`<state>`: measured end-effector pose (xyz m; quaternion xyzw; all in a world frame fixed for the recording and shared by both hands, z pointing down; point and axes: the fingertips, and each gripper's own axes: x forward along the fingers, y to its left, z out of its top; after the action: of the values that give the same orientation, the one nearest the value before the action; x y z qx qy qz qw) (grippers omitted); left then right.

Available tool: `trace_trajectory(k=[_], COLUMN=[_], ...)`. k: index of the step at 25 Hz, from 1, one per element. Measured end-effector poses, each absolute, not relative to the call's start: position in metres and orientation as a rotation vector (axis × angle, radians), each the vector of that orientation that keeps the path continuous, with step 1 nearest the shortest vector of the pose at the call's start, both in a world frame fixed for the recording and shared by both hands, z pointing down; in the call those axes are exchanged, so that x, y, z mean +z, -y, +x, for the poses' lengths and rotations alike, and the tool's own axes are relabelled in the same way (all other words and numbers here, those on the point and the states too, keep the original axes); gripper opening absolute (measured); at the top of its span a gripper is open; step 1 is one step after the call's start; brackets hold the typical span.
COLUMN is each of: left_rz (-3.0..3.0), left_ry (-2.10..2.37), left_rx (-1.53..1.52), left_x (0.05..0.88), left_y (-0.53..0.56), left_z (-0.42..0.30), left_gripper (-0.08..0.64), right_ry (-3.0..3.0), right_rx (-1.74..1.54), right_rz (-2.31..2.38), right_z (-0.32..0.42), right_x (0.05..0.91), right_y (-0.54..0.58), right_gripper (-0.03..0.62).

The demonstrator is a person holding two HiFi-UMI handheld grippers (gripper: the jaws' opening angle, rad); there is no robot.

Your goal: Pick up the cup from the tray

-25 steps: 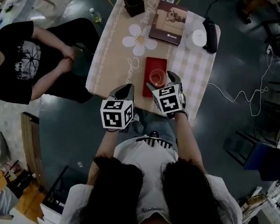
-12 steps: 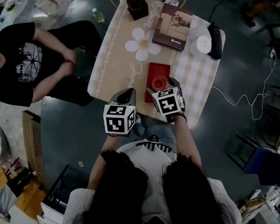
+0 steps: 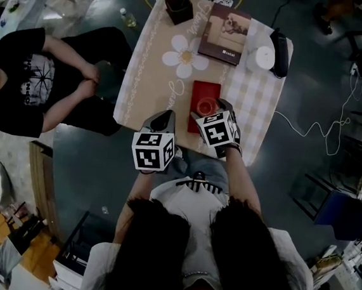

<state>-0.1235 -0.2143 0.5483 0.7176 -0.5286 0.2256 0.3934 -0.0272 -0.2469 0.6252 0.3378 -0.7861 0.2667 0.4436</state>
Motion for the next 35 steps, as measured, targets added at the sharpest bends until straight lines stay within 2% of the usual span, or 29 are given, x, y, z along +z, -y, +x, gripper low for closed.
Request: trace_trajectory(k=[15, 26, 35], left_rz=[1.931, 2.027, 2.018], left_ry=[1.267, 1.154, 1.126], left_rx=[0.599, 0.665, 0.701], left_x=[0.535, 0.535, 0.546], left_y=[0.226, 0.231, 0.226], left_z=[-0.091, -0.045, -0.04], left_gripper=[0.006, 0.006, 0.006], right_ry=[1.914, 1.832, 1.798], right_rx=[0.66, 0.751, 0.792], right_rz=[0.948, 1.083, 1.089], right_z=[0.021, 0.079, 0.099], right_x=[0.598, 0.61, 0.626], right_y=[0.244, 0.23, 0.217], right_gripper=[0.394, 0.394, 0.394])
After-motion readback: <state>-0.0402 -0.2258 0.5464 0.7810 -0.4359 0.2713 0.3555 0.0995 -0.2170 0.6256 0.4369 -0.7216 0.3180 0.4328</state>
